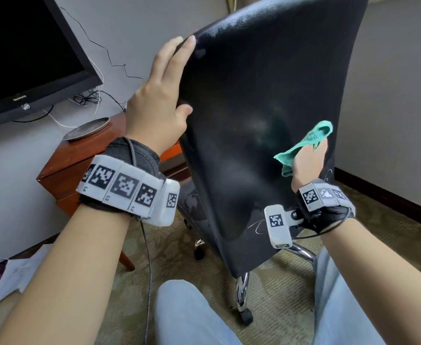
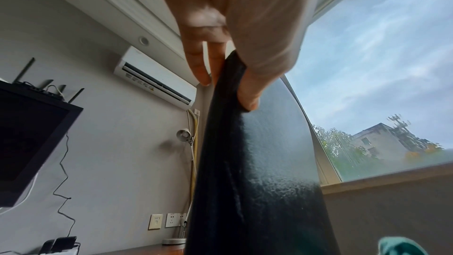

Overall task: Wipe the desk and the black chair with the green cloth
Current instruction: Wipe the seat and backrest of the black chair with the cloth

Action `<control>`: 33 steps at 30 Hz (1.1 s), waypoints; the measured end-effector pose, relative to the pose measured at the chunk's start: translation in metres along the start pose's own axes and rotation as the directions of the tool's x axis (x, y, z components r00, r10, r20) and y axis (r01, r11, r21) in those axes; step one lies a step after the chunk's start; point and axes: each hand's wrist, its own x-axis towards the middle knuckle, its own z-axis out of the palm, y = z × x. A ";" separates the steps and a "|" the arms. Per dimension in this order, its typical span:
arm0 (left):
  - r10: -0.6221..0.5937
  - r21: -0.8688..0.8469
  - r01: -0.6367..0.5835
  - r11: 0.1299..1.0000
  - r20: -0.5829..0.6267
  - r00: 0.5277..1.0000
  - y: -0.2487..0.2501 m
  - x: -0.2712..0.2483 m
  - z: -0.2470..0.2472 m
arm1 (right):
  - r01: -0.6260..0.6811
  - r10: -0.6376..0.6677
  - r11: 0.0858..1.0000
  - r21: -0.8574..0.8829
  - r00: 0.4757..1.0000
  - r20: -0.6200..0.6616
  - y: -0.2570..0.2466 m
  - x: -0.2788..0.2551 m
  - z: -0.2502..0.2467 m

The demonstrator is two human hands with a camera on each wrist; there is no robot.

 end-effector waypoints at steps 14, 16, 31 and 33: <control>-0.078 0.023 0.079 0.997 -0.049 0.996 -0.055 -0.020 -0.012 | 0.817 -0.681 0.508 -0.272 0.575 0.455 -0.027 -0.024 0.037; -0.097 0.060 0.102 0.993 -0.071 0.993 -0.062 -0.021 -0.014 | 0.865 -0.655 0.267 -0.426 0.487 0.578 -0.013 -0.016 0.038; -0.265 0.013 0.272 0.962 -0.186 0.946 -0.079 -0.019 0.014 | 0.889 -0.575 -0.428 -0.161 -0.130 0.808 0.041 -0.030 0.070; -0.276 0.000 0.282 0.959 -0.196 0.941 -0.080 -0.019 0.015 | 0.802 -0.343 -0.594 0.060 -0.321 0.883 0.070 -0.023 0.061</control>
